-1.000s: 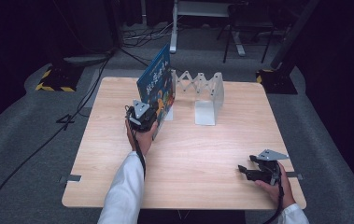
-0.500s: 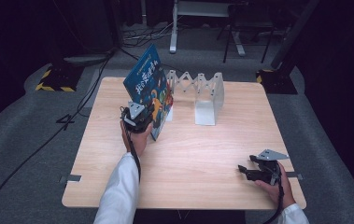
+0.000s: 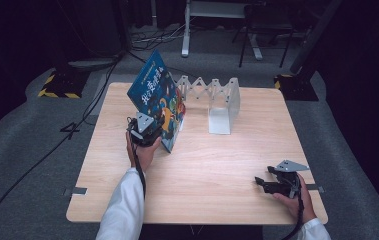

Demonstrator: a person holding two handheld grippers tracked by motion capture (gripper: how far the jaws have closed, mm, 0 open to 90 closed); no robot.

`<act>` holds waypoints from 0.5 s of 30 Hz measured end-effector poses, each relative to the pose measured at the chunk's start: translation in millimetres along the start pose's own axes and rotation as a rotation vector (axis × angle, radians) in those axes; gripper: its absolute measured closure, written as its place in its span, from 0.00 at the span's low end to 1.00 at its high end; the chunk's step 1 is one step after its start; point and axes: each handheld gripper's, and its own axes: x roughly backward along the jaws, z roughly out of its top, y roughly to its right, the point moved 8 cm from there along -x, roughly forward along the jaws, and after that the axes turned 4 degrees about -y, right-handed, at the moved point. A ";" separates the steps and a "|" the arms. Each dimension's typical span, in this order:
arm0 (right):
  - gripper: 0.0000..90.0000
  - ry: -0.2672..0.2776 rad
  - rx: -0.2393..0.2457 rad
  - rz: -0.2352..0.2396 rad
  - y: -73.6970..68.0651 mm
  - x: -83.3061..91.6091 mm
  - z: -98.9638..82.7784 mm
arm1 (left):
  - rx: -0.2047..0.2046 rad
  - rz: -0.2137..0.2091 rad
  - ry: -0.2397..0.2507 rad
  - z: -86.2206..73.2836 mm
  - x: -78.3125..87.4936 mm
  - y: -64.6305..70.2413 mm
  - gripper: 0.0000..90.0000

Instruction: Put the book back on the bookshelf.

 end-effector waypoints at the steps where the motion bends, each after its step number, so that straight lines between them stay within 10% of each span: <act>1: 0.32 0.000 0.000 0.000 0.0 0.0 0.0 | -0.011 0.005 -0.004 -0.5 0.8 -1.7 0.78; 15: 0.32 -0.001 -0.002 0.001 -0.1 0.0 -0.1 | -0.039 -0.004 -0.025 0.2 3.5 -2.6 0.68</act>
